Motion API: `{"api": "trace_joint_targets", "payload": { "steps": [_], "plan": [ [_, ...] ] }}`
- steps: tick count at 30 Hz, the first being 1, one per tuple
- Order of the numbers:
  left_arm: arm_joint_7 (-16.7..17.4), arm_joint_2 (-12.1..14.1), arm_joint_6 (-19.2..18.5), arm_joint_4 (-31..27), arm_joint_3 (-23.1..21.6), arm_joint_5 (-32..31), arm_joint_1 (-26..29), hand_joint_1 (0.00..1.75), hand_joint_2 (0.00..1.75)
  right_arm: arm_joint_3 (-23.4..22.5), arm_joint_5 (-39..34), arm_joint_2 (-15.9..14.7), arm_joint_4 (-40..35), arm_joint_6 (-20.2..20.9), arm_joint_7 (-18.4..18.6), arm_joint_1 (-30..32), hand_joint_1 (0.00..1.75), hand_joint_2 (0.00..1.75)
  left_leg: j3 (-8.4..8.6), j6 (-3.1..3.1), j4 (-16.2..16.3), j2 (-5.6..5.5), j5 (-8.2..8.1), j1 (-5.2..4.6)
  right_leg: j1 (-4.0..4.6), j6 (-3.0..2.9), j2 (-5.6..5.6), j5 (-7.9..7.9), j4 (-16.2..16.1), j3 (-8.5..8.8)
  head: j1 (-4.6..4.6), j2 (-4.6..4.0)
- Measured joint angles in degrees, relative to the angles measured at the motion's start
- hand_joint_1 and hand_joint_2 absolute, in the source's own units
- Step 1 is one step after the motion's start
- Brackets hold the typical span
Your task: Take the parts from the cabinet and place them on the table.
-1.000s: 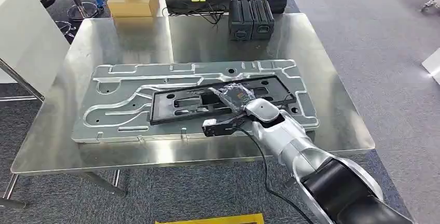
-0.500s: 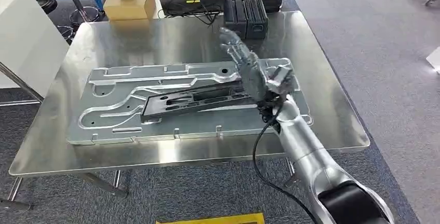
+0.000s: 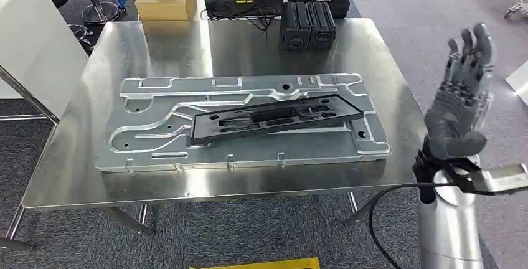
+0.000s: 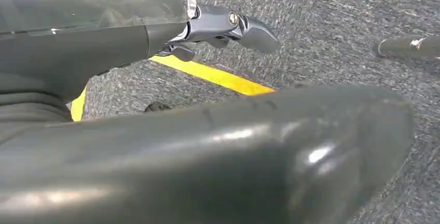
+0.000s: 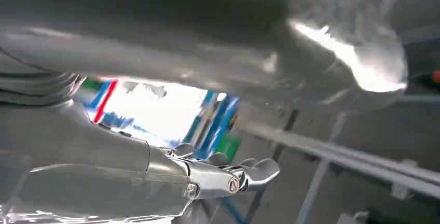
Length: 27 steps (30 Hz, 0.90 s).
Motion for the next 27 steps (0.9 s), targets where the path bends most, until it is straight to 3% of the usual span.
{"api": "trace_joint_targets", "payload": {
  "steps": [2, 3, 6, 7, 8, 9, 11, 12, 13, 14, 15, 17, 18, 19, 22, 23, 25, 27],
  "plan": [
    [0.00, -0.33, 0.02, 0.00, 0.31, 0.39, -0.10, 0.00, 0.00, -4.70, 6.20, -0.07, -1.89, -4.24, 0.11, 4.24, 0.00, 0.00, 0.09, 0.00, -0.03, -0.12, 0.00, -0.28, 0.56, -1.32, -0.04, 4.31, -10.50, 5.70, 0.00, 0.00],
    [0.02, -0.66, 0.02, 0.00, 0.39, 0.39, -0.06, 0.00, 0.00, -6.80, 8.90, -0.18, -2.14, -6.41, 0.15, 6.39, 0.00, 0.00, 0.05, -0.15, 0.03, -0.15, -0.02, -0.60, 0.87, -1.52, -0.30, 4.07, -11.44, 6.06, -0.02, 0.00],
    [0.02, -0.77, 0.11, 0.00, 1.14, 0.48, 0.01, 0.00, 0.00, -12.85, 14.25, -0.44, -2.38, -11.72, 0.09, 13.09, 0.00, 0.00, 0.10, -0.88, -0.21, -0.26, 0.29, -0.19, 1.18, -1.50, -0.29, 4.78, -11.95, 6.05, 0.00, 0.00],
    [-0.04, -0.79, 0.11, 0.00, 1.20, 0.52, 0.08, 0.00, 0.00, -14.49, 15.87, -0.44, -2.42, -13.25, 0.07, 15.22, 0.00, 0.00, 0.03, -1.24, -0.29, -0.34, 0.44, -0.55, 0.67, -1.83, -0.36, 5.34, -12.64, 6.04, 0.00, 0.00],
    [-0.09, -0.72, 0.18, 0.00, 1.25, 0.55, 0.09, 0.00, 0.00, -15.59, 16.84, -0.42, -2.42, -14.02, 0.07, 16.50, 0.00, 0.00, -0.19, -1.45, 0.50, -0.21, -0.72, -0.42, 0.30, -1.98, -0.67, 5.87, -13.07, 5.95, 0.00, 0.00],
    [-0.18, -0.74, 0.20, 0.00, 1.25, 0.57, 0.05, 0.00, 0.00, -16.25, 17.26, -0.42, -2.49, -14.33, 0.07, 17.35, 0.00, 0.00, -0.99, -1.75, 2.67, 0.00, -3.33, -0.50, 0.24, -2.45, -0.63, 6.19, -13.19, 5.57, -0.02, 0.00],
    [-0.26, -0.79, 0.20, 0.00, 1.25, 0.55, -0.08, 0.00, 0.00, -17.25, 17.89, -0.42, -2.53, -14.92, 0.09, 19.00, 0.00, 0.00, -3.70, -2.22, 11.41, 0.04, -9.28, -0.05, 0.26, -2.56, -0.58, 6.86, -13.07, 4.60, -0.02, 0.00],
    [-0.26, -0.79, 0.20, 0.00, 1.27, 0.55, -0.17, 0.00, 0.00, -17.59, 18.15, -0.42, -2.53, -15.10, 0.13, 19.57, 0.00, 0.00, -4.68, -2.40, 15.09, 0.04, -11.20, 0.05, 0.30, -2.52, -0.59, 7.22, -12.98, 4.02, -0.02, 0.00],
    [-0.33, -0.79, 0.20, 0.00, 1.27, 0.55, -0.18, 0.00, 0.00, -17.98, 19.24, -0.42, -2.53, -15.68, 0.46, 20.11, 0.00, 0.00, -4.59, -2.59, 16.71, 0.05, -11.90, 0.08, 0.29, -2.45, -0.60, 7.61, -12.83, 3.37, -0.02, 0.00],
    [-0.44, -0.79, 0.20, 0.00, 1.27, 0.55, -0.18, 0.00, 0.00, -18.26, 20.56, -0.42, -2.53, -16.52, 0.74, 20.77, 0.00, 0.00, -3.01, -2.66, 15.37, 0.07, -11.38, 0.12, 0.27, -2.33, -0.59, 8.02, -12.63, 2.71, -0.02, 0.00],
    [-0.52, -0.79, 0.22, 0.00, 1.27, 0.55, -0.19, 0.00, 0.00, -18.59, 21.94, -0.39, -2.53, -17.51, 1.18, 21.51, 0.00, 0.00, -0.29, -2.63, 11.64, 0.08, -9.92, 0.17, 0.25, -2.18, -0.57, 8.41, -12.45, 2.11, -0.02, 0.00],
    [-0.83, -0.79, 0.42, 0.00, 1.27, 0.57, -0.24, 0.00, 0.00, -19.47, 25.53, -0.13, -2.62, -20.44, 1.66, 23.09, 0.00, 0.00, 7.68, -2.28, -0.14, 0.08, -6.61, 0.19, 0.24, -1.74, -0.59, 9.22, -11.98, 1.13, -0.02, 0.00],
    [-0.90, -0.79, 0.50, 0.00, 1.27, 0.55, -0.33, 0.00, 0.00, -19.88, 27.06, 0.02, -2.88, -21.55, 1.88, 23.85, 0.00, 0.00, 8.41, -1.66, -1.67, 0.03, -7.42, -0.16, 0.39, -1.37, -0.68, 9.65, -11.96, 1.17, -0.02, 0.00],
    [-1.33, -0.81, 0.52, 0.00, 1.27, 0.57, -0.30, 0.00, 0.00, -20.36, 28.79, 0.22, -2.97, -22.68, 2.16, 24.24, 0.00, 0.00, 8.23, -1.33, -2.14, -0.02, -6.28, -0.35, 0.42, -1.14, -0.68, 9.79, -11.87, 1.27, 0.00, -0.02],
    [-1.66, -0.83, 0.52, 0.00, 1.27, 0.46, -0.17, 0.00, 0.00, -21.76, 33.79, 0.90, -2.97, -23.69, 3.94, 25.66, 0.00, 0.00, 7.64, -0.20, -1.96, 0.04, -5.02, -0.75, 0.07, 0.06, -0.63, 11.48, -12.67, 1.30, 0.02, 0.00],
    [-1.73, -1.07, 0.52, 0.00, 1.27, 0.41, -0.24, 0.00, 0.00, -22.45, 35.54, 1.18, -2.90, -23.77, 4.57, 26.20, 0.00, 0.00, 7.05, 0.21, -2.39, 0.45, -3.89, -0.24, -0.24, 0.30, -0.45, 10.95, -12.31, 0.94, 0.02, 0.00],
    [-1.81, -1.09, 0.52, 0.00, 1.27, 0.37, -0.28, 0.00, 0.00, -23.64, 36.77, 1.64, -2.66, -24.06, 4.85, 26.75, 0.00, 0.00, 5.47, 0.90, -2.45, 0.72, -2.60, -0.19, -0.26, 0.75, -0.23, 3.53, -7.32, -0.73, 0.07, 0.00],
    [-1.81, -1.09, 0.50, 0.00, 1.29, 0.39, -0.21, 0.00, 0.00, -24.27, 37.26, 2.10, -2.38, -24.15, 5.20, 26.98, 0.00, 0.00, 3.75, 0.79, -2.38, 0.91, -1.25, -0.23, -0.38, 1.28, -0.24, -2.96, 1.66, -2.40, 0.07, 0.00]
  ]
}}
